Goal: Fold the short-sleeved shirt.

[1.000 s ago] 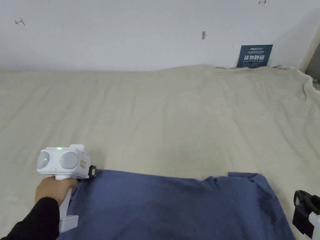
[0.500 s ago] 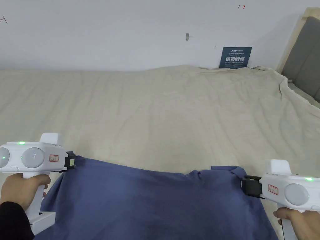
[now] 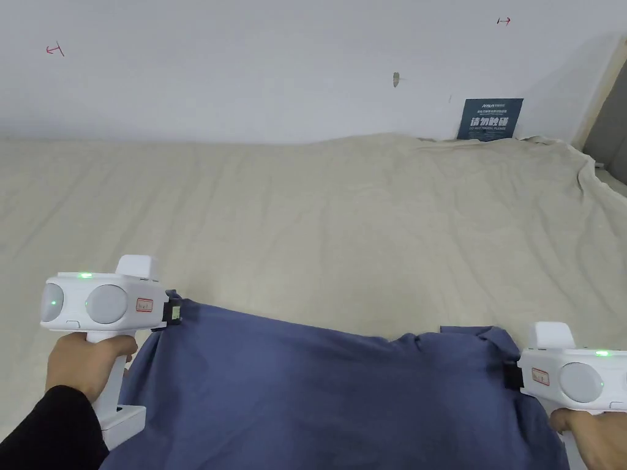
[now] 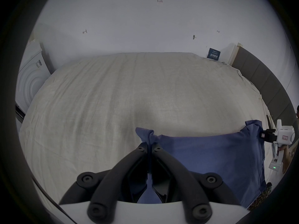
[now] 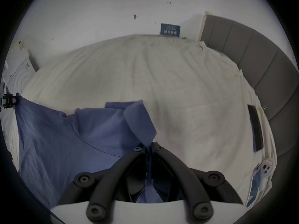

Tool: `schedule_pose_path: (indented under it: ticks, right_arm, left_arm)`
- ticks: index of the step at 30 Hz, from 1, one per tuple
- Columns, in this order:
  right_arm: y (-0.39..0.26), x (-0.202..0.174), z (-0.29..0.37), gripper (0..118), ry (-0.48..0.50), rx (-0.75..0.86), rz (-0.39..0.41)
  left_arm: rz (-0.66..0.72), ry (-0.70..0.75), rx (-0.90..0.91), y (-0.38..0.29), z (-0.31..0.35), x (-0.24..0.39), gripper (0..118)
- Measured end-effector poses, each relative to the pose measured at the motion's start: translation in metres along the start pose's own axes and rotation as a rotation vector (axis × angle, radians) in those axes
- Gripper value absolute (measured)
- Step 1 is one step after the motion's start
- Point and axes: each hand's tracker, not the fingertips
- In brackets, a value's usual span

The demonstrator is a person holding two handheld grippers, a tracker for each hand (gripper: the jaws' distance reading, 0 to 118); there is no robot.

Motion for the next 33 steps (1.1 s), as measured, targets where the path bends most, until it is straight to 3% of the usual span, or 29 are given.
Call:
schedule_pose_path:
  ticks: [7,18,33]
  right_arm:
    - [0.023,0.005,0.096,4,0.077,0.206,-0.019]
    - [0.092,0.016,0.241,4,0.129,0.548,-0.006]
    - [0.223,0.000,0.346,4,0.118,0.857,0.017]
  left_arm:
    - [0.062,0.019,0.075,0.001,0.042,-0.007,0]
    - [0.090,0.046,0.357,0.052,0.187,-0.019,0]
    - [0.080,0.114,0.618,0.166,0.322,-0.031,0]
